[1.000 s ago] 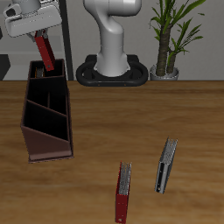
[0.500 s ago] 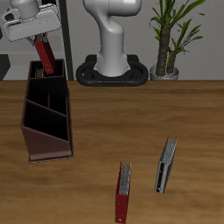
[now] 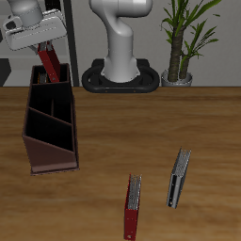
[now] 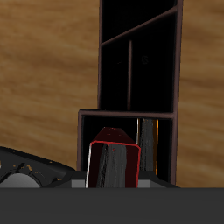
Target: Place the orange book into the right desk caddy's right compartment and place the left red book into the right desk caddy's right compartment
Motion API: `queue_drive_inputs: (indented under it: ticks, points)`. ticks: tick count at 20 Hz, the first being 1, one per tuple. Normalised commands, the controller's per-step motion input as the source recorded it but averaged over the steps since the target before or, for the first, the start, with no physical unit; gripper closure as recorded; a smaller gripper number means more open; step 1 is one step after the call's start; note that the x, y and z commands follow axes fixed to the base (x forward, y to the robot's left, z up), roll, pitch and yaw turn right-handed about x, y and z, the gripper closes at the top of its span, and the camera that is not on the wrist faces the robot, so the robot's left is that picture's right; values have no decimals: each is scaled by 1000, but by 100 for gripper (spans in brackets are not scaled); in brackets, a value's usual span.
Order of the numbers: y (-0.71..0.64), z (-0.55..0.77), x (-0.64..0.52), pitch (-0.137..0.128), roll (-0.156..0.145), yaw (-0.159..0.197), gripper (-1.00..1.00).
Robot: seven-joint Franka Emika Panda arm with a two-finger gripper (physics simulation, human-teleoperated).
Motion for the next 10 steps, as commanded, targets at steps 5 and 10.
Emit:
queue_drive_inputs:
  ticks: [5,10]
  points:
    - [148,28,-99,-31,22,61,100]
    - [-65,46,-54,-30,-43,77,100]
